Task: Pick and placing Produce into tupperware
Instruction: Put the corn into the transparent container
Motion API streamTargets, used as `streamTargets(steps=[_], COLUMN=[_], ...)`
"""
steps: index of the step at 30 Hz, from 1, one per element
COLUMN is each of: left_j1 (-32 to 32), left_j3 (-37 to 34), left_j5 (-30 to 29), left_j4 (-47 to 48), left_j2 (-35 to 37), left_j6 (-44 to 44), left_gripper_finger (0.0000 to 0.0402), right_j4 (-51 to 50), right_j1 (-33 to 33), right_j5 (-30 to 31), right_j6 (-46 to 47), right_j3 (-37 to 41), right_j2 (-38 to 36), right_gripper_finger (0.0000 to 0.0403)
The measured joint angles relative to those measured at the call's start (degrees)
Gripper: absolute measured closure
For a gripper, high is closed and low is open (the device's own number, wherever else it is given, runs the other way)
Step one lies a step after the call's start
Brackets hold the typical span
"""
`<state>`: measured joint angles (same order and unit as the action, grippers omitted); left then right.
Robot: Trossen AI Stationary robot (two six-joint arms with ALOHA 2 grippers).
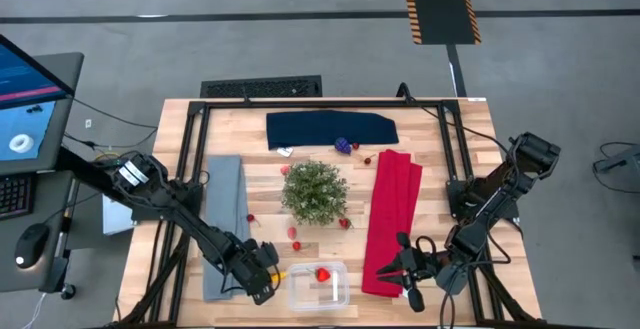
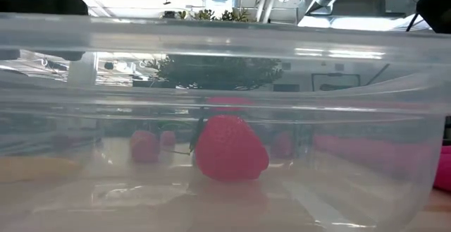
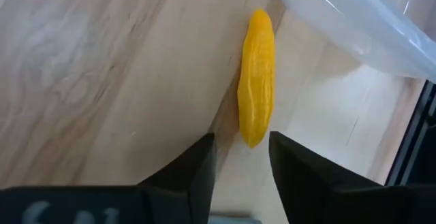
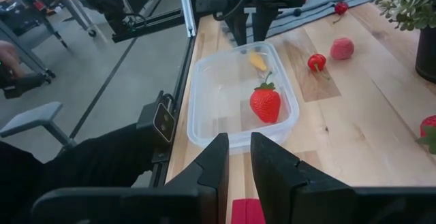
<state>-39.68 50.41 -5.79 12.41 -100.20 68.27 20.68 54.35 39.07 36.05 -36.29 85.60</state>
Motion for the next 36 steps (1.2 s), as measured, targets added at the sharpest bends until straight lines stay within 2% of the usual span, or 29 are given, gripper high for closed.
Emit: streamTargets(steps=[11,19,26,36], left_j1=[0.0,0.2,-0.6,-2.9], left_j3=[0.2,0.2,0.8,9.6], left_j5=[-3.9,-4.5,-4.4,-8.2], left_j4=[0.5,1.3,2.8,18.4], left_j2=[-0.2,-0.3,-0.3,-0.4], left_j6=[-1.8,-1.2,-0.6,-0.5], left_gripper_finger=[0.0307,0.0393,0.04,0.0401], right_j4=[0.0,0.0,0.0,0.0], right_j1=[0.0,0.0,0.0,0.0], right_j5=[0.0,0.0,0.0,0.0], right_j6=[0.0,0.1,0.1,0.1], right_j3=[0.0,0.0,0.0,0.0], right_j2=[0.0,0.0,0.0,0.0], right_gripper_finger=[0.0317,0.0317,0.0317,0.0317])
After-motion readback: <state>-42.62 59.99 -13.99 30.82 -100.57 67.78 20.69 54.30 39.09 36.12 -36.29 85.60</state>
